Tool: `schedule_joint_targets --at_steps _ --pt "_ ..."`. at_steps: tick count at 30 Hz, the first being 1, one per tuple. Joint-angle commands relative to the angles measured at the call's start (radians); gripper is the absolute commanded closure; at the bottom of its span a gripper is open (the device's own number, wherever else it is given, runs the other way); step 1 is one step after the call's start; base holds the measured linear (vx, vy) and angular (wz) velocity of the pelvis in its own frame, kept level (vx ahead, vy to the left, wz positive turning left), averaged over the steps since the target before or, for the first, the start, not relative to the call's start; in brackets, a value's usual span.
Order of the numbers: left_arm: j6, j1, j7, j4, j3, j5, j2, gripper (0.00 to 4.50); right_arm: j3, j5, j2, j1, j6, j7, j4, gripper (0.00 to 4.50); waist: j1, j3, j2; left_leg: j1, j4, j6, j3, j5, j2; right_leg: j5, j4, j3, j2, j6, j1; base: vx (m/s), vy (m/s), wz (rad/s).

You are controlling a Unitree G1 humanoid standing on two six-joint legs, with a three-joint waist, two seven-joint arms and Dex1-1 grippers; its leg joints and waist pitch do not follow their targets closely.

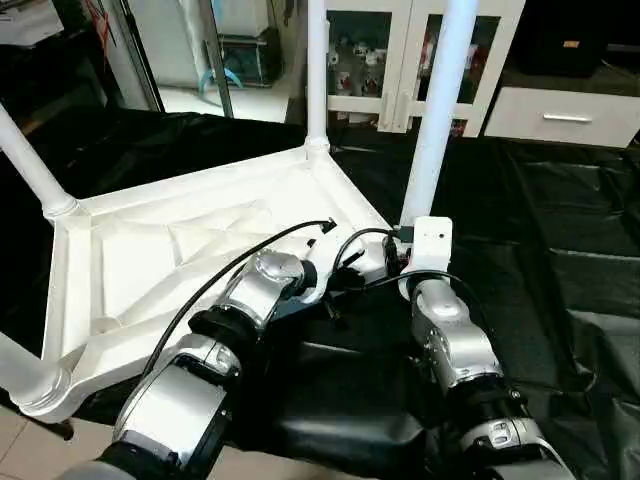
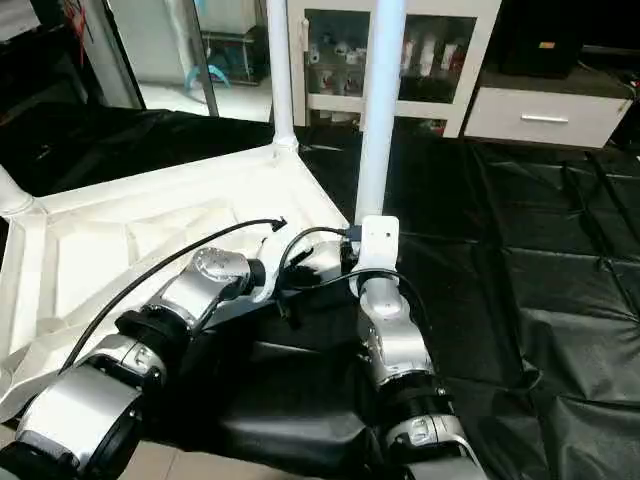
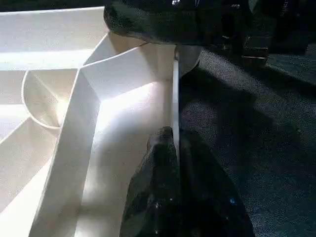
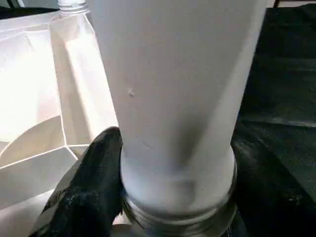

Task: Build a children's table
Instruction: Rotate leg to tighten

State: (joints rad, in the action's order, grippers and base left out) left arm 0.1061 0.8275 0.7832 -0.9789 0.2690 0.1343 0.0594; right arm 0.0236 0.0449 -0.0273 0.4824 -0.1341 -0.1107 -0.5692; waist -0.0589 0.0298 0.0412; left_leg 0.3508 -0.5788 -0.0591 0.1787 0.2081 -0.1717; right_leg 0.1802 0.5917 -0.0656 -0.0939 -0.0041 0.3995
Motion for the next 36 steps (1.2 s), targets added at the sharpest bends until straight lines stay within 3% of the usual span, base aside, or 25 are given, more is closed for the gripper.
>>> schedule_joint_targets --at_steps 1,3,4,6,10,12,13,14,17,18,20,25,28,30,36 --pt "-0.025 -0.027 0.015 -0.006 -0.021 -0.024 -0.005 4.50 -0.005 0.005 0.007 0.001 0.020 0.039 0.025 1.06 -0.007 -0.042 -0.017 0.005 0.082 0.034 -0.020 0.221 -0.046 0.257 -0.081 0.044 -0.064 -0.175 -0.045 0.000 0.000 0.00" --pt "-0.030 -0.037 0.031 0.003 -0.019 -0.024 0.009 4.50 -0.005 0.008 0.029 -0.009 0.023 0.063 0.075 0.87 -0.010 -0.044 -0.018 0.004 0.079 0.045 -0.019 0.205 -0.046 0.228 -0.078 0.044 -0.064 -0.184 -0.047 0.000 0.000 0.00" --pt "-0.034 -0.042 0.035 0.004 -0.018 -0.023 0.015 4.50 0.011 0.024 0.040 -0.018 0.010 0.070 0.104 0.87 -0.012 -0.046 -0.025 0.004 0.075 0.057 -0.017 0.173 -0.047 0.180 -0.073 0.045 -0.063 -0.192 -0.048 0.000 0.000 0.00" --pt "-0.037 -0.058 0.062 0.015 -0.014 -0.025 0.034 4.50 0.028 0.077 0.091 -0.038 -0.053 0.170 0.163 0.64 -0.016 -0.046 -0.028 0.007 0.072 0.087 -0.015 0.138 -0.047 0.133 -0.067 0.043 -0.062 -0.206 -0.052 0.000 0.000 0.00" --pt "-0.036 -0.068 0.113 0.038 -0.004 -0.028 0.052 4.50 0.022 0.152 0.152 -0.050 -0.135 0.332 0.231 0.44 -0.021 -0.044 -0.028 0.007 0.071 0.103 -0.015 0.134 -0.050 0.142 -0.068 0.044 -0.064 -0.215 -0.054 0.000 0.000 0.00" --pt "-0.032 -0.077 0.148 0.054 0.000 -0.034 0.063 4.50 -0.003 0.189 0.222 -0.068 -0.174 0.476 0.272 0.44 -0.027 -0.043 -0.025 0.005 0.069 0.101 -0.014 0.140 -0.052 0.150 -0.069 0.044 -0.065 -0.220 -0.053 0.000 0.000 0.00" --pt "-0.023 -0.092 0.204 0.080 0.012 -0.041 0.079 4.50 -0.028 0.246 0.303 -0.103 -0.216 0.646 0.327 0.44 -0.026 -0.043 -0.026 0.004 0.069 0.105 -0.013 0.144 -0.051 0.149 -0.069 0.044 -0.063 -0.223 -0.055 0.000 0.000 0.00" --pt "-0.019 -0.099 0.229 0.093 0.019 -0.042 0.086 4.50 -0.043 0.262 0.339 -0.120 -0.221 0.717 0.350 0.44 -0.036 -0.043 -0.027 0.003 0.067 0.112 -0.015 0.141 -0.057 0.132 -0.067 0.045 -0.065 -0.226 -0.056 0.000 0.000 0.00" --pt "0.007 -0.131 0.339 0.155 0.045 -0.058 0.116 4.50 -0.105 0.280 0.458 -0.186 -0.205 0.914 0.422 0.44 -0.042 -0.041 -0.028 0.006 0.068 0.114 -0.015 0.159 -0.060 0.149 -0.068 0.045 -0.069 -0.229 -0.058 0.000 0.000 0.00" --pt "0.035 -0.160 0.436 0.216 0.076 -0.075 0.146 4.50 -0.116 0.339 0.525 -0.226 -0.239 1.042 0.471 0.44 -0.043 -0.040 -0.026 0.007 0.070 0.112 -0.016 0.170 -0.060 0.173 -0.070 0.046 -0.070 -0.231 -0.058 0.000 0.000 0.00" --pt "0.049 -0.177 0.487 0.253 0.101 -0.073 0.169 4.50 -0.129 0.342 0.569 -0.240 -0.250 1.107 0.486 0.44 -0.048 -0.040 -0.026 0.007 0.070 0.113 -0.016 0.166 -0.062 0.181 -0.069 0.046 -0.069 -0.237 -0.055 0.000 0.000 0.00" --pt "0.068 -0.195 0.525 0.293 0.117 -0.066 0.189 4.50 -0.155 0.324 0.614 -0.238 -0.240 1.180 0.485 0.44 -0.053 -0.038 -0.025 0.001 0.072 0.080 -0.015 0.189 -0.064 0.224 -0.071 0.045 -0.067 -0.240 -0.047 0.000 0.000 0.00" --pt "0.081 -0.206 0.529 0.320 0.121 -0.066 0.196 4.50 -0.168 0.317 0.629 -0.232 -0.234 1.204 0.483 0.44 -0.059 -0.042 -0.025 0.000 0.069 0.081 -0.015 0.167 -0.064 0.164 -0.064 0.045 -0.068 -0.252 -0.049 0.000 0.000 0.00" --pt "0.101 -0.220 0.528 0.351 0.125 -0.069 0.206 4.50 -0.206 0.278 0.628 -0.213 -0.202 1.220 0.455 0.44 -0.060 -0.044 -0.027 0.003 0.066 0.090 -0.015 0.139 -0.062 0.136 -0.060 0.044 -0.069 -0.255 -0.051 0.000 0.000 0.00" --pt "0.102 -0.221 0.525 0.353 0.123 -0.066 0.213 4.50 -0.249 0.217 0.612 -0.178 -0.171 1.219 0.400 0.44 -0.057 -0.045 -0.022 0.002 0.064 0.086 -0.014 0.134 -0.060 0.131 -0.059 0.042 -0.066 -0.261 -0.051 0.000 0.000 0.00"
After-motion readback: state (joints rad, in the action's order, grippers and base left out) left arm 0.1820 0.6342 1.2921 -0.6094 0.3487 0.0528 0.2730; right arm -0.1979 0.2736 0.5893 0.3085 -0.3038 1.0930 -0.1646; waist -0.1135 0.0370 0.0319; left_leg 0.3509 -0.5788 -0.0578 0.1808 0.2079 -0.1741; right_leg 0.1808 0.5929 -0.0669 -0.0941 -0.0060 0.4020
